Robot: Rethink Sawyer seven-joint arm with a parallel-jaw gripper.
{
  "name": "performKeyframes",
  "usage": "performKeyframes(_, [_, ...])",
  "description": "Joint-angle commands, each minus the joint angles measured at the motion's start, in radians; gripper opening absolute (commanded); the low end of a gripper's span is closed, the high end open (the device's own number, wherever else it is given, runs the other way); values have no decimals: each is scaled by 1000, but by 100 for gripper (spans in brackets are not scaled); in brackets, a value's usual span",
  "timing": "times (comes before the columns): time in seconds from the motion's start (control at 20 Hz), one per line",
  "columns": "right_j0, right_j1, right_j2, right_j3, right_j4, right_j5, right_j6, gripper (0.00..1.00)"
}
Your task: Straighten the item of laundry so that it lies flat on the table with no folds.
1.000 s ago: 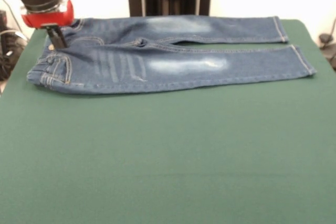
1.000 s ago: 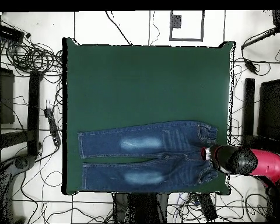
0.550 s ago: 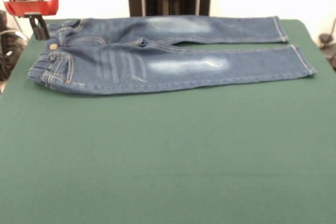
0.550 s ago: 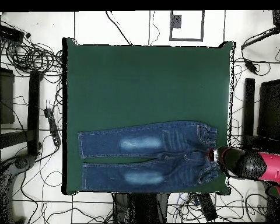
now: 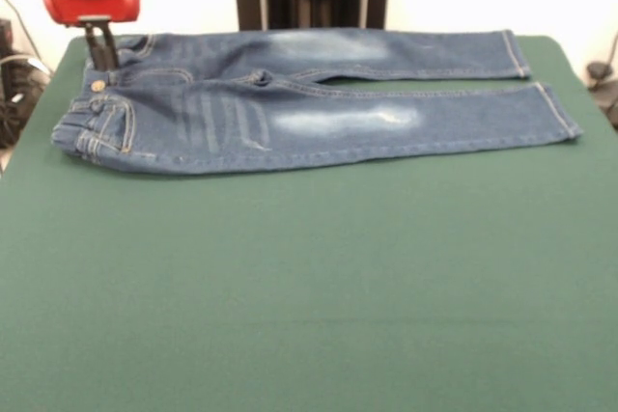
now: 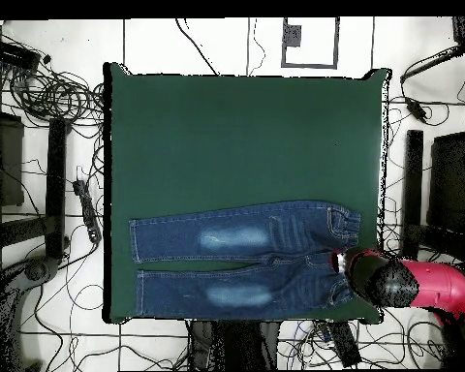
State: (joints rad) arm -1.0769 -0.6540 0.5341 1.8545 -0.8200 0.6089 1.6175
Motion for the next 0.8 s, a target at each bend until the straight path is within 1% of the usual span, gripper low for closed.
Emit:
performKeyframes(0.05, [96, 22, -76, 135, -54, -114, 124, 0])
performKeyframes(0.25, [107, 39, -131, 140, -68, -164, 130, 0])
performKeyframes(0.8, [74, 102, -252, 144, -124, -291, 106, 0])
